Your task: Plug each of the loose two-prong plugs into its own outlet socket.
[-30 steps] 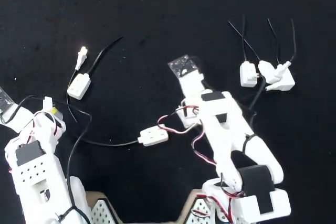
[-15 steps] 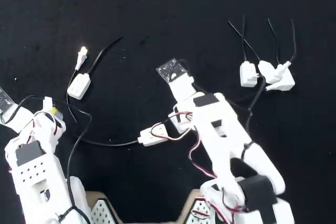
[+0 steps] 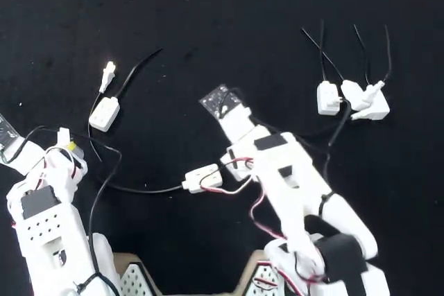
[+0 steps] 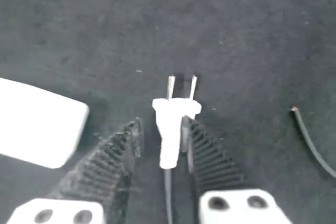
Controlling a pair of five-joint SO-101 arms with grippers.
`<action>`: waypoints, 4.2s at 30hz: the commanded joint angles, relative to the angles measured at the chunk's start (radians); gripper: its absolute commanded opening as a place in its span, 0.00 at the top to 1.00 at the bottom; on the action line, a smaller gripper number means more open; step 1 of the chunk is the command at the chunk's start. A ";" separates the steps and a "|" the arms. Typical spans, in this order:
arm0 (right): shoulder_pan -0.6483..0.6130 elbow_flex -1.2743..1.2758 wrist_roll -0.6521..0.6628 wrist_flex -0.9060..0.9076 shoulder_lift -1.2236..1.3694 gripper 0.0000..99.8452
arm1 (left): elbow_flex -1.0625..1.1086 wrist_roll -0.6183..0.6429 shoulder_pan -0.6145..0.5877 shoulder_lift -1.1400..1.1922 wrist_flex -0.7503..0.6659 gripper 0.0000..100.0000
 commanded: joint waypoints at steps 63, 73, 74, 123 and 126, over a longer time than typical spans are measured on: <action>0.193 -0.096 0.195 0.078 0.071 0.93 | -0.068 0.009 0.010 -0.011 0.002 0.81; 0.233 -0.110 0.195 0.101 0.067 0.99 | -0.068 0.009 0.010 -0.011 0.002 0.81; 0.233 -0.122 0.193 0.115 0.054 0.99 | -0.068 0.009 0.010 -0.011 0.002 0.81; -0.598 0.076 -0.292 -0.095 -0.641 0.99 | 0.189 -0.247 0.625 -0.580 0.084 0.87; -0.554 0.073 -0.292 -0.097 -0.642 0.99 | 0.189 -0.247 0.619 -0.580 0.084 0.87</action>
